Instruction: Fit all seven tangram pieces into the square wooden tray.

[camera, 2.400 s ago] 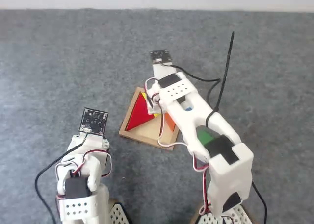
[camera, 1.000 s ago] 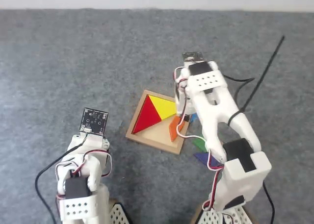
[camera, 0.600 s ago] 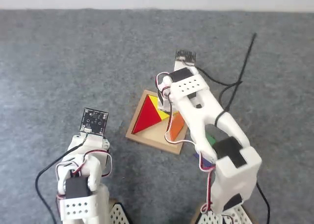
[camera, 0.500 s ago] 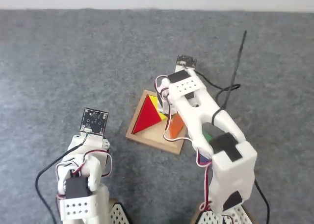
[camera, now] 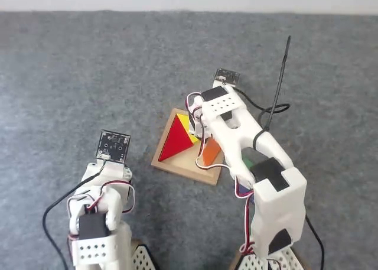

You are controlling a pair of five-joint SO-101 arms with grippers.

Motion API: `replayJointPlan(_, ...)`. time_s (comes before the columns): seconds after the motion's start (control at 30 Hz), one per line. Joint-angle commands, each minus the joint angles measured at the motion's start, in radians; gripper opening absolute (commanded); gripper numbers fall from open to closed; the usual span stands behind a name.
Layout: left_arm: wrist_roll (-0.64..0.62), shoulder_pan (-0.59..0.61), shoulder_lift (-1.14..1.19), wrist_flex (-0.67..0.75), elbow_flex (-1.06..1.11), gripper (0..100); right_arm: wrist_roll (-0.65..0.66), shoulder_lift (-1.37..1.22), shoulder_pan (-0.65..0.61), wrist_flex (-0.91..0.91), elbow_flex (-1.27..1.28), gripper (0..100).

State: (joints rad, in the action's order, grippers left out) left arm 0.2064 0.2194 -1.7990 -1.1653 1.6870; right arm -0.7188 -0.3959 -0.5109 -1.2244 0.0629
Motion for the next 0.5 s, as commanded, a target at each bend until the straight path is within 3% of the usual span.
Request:
replayJointPlan(0.0,0.009,0.006,-0.018,-0.006,-0.005,1,-0.009,0.018,0.002,-0.008,0.021,31.4)
replayJointPlan(0.47,0.009,0.006,-0.018,-0.006,-0.004,1,0.049,0.025,0.062,-0.153,0.037,31.3)
